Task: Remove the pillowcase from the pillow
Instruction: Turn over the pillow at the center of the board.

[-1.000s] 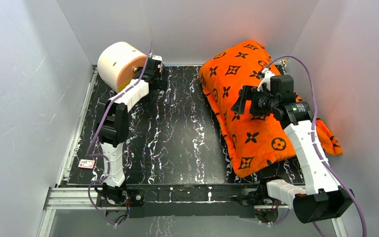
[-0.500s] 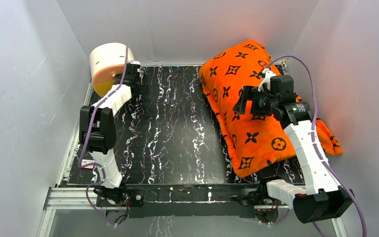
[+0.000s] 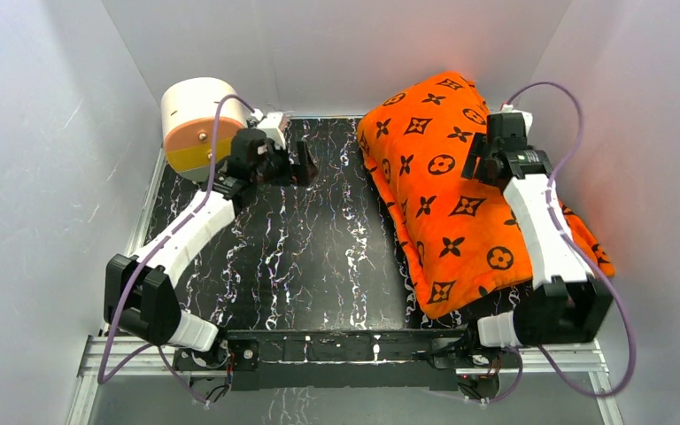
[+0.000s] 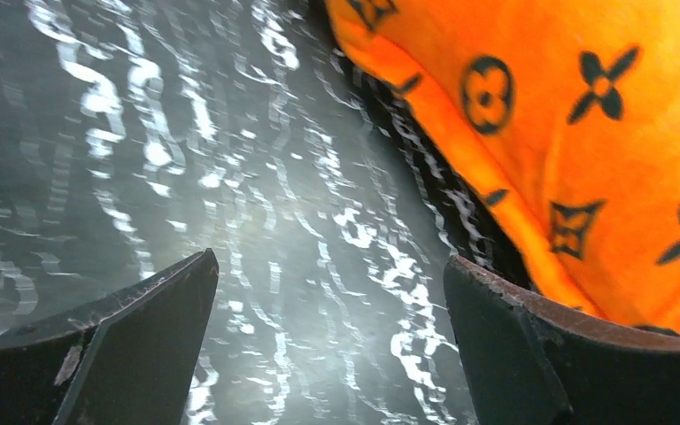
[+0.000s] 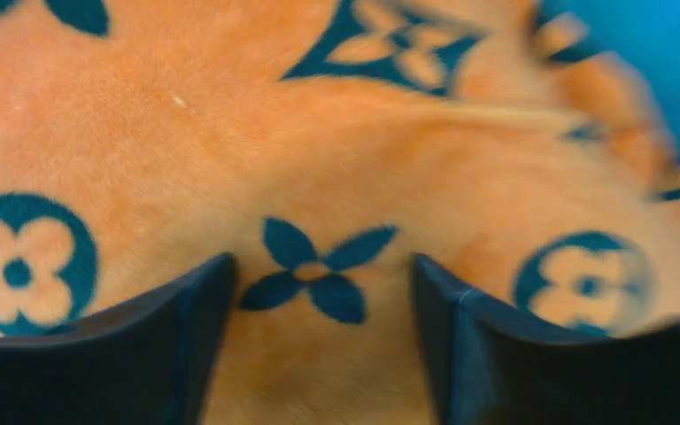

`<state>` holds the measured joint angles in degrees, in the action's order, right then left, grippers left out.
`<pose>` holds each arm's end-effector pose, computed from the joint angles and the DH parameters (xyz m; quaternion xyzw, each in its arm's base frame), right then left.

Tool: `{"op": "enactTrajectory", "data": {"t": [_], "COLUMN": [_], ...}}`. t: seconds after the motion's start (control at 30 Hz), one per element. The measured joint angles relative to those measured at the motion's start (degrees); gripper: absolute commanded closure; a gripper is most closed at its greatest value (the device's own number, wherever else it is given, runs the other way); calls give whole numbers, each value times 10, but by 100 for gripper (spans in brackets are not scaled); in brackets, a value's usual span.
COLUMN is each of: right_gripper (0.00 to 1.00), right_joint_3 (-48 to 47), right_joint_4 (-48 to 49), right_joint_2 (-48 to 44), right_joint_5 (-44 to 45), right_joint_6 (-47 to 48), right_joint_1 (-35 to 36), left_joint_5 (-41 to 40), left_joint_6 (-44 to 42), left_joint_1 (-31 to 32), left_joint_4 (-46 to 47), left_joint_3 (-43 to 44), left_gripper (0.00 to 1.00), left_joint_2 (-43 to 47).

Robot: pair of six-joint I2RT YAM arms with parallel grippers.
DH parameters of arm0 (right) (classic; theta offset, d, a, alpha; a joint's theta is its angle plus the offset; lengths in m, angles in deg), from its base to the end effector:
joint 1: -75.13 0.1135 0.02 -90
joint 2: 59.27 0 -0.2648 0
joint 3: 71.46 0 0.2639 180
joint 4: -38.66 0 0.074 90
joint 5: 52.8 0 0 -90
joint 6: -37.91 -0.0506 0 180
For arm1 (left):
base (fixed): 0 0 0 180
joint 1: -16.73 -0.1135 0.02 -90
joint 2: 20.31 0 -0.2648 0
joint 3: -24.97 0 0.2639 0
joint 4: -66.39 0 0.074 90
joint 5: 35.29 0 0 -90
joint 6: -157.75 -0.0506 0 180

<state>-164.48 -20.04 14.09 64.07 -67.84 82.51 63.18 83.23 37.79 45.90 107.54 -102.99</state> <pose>0.2858 0.0140 0.3810 0.1638 0.8684 -0.1216 0.4520 0.3391 -0.1386 0.3320 0.0819 0.8169 -0.2356 0.5201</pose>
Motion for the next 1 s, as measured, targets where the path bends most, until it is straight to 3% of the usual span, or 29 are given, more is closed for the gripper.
{"op": "enactTrajectory", "data": {"t": [0.07,0.17,0.27,0.4,0.53,0.7,0.87,1.0], "right_gripper": [63,67,73,73,60,6,1,1], "right_joint_3": [20,83,110,115,123,77,-30,-73], "right_joint_4": [18,70,96,127,111,68,33,35], "right_joint_2": [64,83,59,65,81,77,41,14], "right_joint_5": [-79,-155,-192,-292,-326,-256,-45,23], "right_joint_6": [-7,-20,-34,-62,-81,-81,-56,-38], "right_joint_1": [-23,3,106,277,334,322,312,178], "left_joint_5": [29,59,82,88,95,119,132,136], "left_joint_6": [38,89,127,162,187,212,223,235], "left_joint_1": [29,60,71,68,68,70,81,122], "left_joint_4": [28,57,62,80,115,150,154,179], "left_joint_3": [-40,-126,-179,-203,-203,-203,-203,-198], "left_gripper": [2,2,2,2,2,2,2,2], "left_joint_2": [7,21,29,62,98,95,77,41]}}
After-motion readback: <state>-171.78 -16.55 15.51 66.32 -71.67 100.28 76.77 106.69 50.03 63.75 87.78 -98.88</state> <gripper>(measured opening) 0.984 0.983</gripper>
